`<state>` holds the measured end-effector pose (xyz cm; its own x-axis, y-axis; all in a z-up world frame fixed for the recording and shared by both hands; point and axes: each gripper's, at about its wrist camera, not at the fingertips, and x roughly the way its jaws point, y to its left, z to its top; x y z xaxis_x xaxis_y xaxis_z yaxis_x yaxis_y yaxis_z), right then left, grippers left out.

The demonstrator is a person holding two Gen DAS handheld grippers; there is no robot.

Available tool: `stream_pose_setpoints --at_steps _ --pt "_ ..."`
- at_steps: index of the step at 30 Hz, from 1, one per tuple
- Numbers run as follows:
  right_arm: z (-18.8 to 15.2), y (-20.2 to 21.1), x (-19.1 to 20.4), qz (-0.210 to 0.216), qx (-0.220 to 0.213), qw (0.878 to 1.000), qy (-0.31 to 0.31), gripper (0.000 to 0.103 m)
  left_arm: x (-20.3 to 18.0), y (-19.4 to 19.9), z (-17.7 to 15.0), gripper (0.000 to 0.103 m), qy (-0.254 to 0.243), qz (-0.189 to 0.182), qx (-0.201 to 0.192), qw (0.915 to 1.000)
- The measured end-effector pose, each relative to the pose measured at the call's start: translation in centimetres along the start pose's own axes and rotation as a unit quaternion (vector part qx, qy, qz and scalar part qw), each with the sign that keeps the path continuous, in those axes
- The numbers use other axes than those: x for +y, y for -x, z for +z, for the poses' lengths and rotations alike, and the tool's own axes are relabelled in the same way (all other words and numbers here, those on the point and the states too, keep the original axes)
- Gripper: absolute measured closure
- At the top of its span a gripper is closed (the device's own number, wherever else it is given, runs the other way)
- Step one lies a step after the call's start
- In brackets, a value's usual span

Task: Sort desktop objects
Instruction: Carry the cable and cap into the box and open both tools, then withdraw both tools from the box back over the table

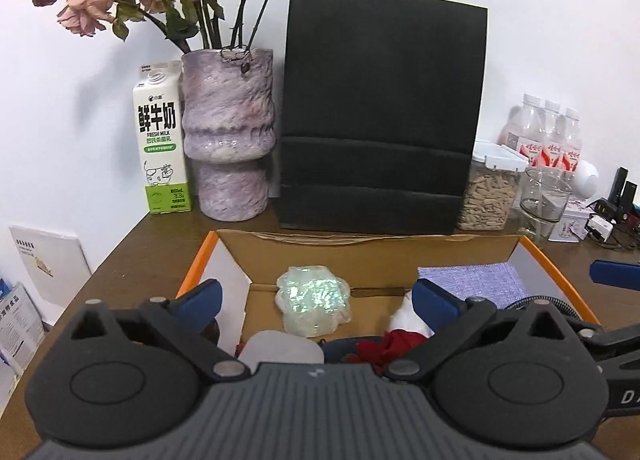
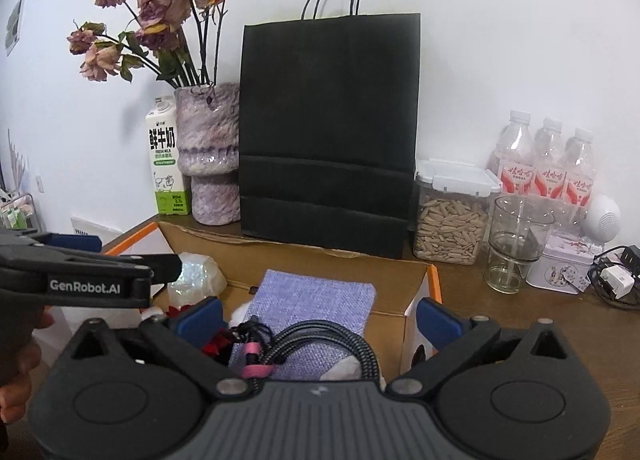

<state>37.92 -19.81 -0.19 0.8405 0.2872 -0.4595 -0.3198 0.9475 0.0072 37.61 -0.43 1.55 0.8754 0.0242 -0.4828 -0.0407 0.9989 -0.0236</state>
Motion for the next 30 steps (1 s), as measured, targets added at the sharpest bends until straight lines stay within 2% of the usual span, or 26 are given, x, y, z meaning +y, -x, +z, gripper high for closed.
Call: stream_pose_setpoints --at_steps 16,30 --pt "0.1 0.5 -0.1 -0.006 0.000 1.000 -0.003 0.000 0.1 0.9 -0.4 0.000 -0.004 0.001 -0.004 1.0000" --pt "-0.8 4.4 0.4 0.000 -0.007 1.000 -0.013 0.000 0.1 5.8 -2.0 0.000 -0.004 -0.013 -0.012 0.9998"
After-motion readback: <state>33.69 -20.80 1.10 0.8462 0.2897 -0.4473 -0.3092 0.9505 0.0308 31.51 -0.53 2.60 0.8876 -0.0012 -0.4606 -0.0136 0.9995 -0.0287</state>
